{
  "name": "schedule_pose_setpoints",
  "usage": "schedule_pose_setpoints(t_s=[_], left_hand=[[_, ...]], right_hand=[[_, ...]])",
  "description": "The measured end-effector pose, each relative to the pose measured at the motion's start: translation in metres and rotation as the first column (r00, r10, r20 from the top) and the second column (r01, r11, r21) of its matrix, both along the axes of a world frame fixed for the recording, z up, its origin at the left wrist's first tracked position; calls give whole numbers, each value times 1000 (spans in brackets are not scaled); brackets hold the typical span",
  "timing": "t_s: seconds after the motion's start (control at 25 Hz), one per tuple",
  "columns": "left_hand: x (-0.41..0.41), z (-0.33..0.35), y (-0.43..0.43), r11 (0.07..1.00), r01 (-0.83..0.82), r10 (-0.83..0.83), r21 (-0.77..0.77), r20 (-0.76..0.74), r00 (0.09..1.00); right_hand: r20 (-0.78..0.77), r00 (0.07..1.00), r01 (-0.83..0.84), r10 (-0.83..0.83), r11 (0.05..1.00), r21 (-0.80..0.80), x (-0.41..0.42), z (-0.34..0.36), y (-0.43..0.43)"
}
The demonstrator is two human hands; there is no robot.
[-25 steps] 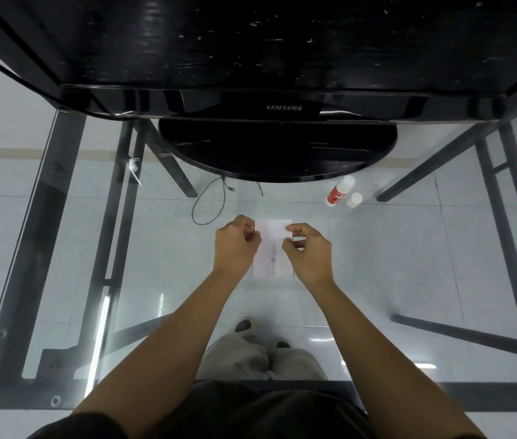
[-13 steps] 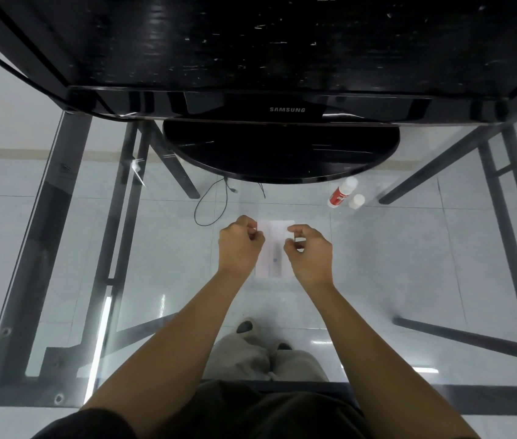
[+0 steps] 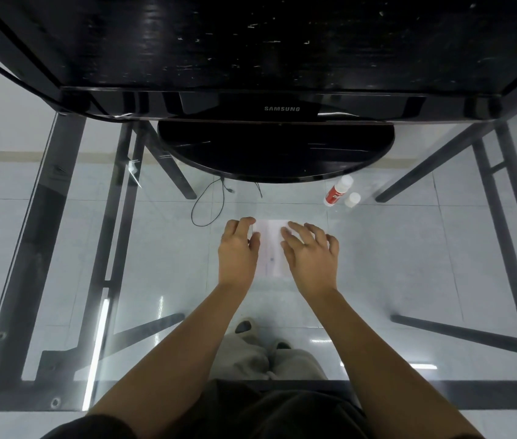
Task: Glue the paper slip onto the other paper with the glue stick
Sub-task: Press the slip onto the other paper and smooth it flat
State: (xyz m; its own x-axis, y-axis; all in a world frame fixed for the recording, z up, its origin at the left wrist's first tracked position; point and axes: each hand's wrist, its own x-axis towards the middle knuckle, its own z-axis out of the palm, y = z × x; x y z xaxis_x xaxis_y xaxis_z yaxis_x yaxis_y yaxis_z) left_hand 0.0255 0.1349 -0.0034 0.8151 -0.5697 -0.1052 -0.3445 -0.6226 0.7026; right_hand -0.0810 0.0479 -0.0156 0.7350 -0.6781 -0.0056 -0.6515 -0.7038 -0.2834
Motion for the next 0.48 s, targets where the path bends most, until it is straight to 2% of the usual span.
schedule_pose_setpoints(t_s=[0.16, 0.28, 0.48], left_hand=[[-1, -2, 5, 988, 146, -151, 41, 218, 964], [2, -2, 10, 975, 153, -207, 160, 412, 887], [12, -6, 19, 923, 229, -352, 310, 432, 831]], right_hand=[[-135, 987, -85, 84, 996, 1, -10, -5, -1], [-216, 969, -126, 120, 992, -16, -12, -7, -4], [-259, 953, -171, 160, 985, -23, -9, -2, -6]])
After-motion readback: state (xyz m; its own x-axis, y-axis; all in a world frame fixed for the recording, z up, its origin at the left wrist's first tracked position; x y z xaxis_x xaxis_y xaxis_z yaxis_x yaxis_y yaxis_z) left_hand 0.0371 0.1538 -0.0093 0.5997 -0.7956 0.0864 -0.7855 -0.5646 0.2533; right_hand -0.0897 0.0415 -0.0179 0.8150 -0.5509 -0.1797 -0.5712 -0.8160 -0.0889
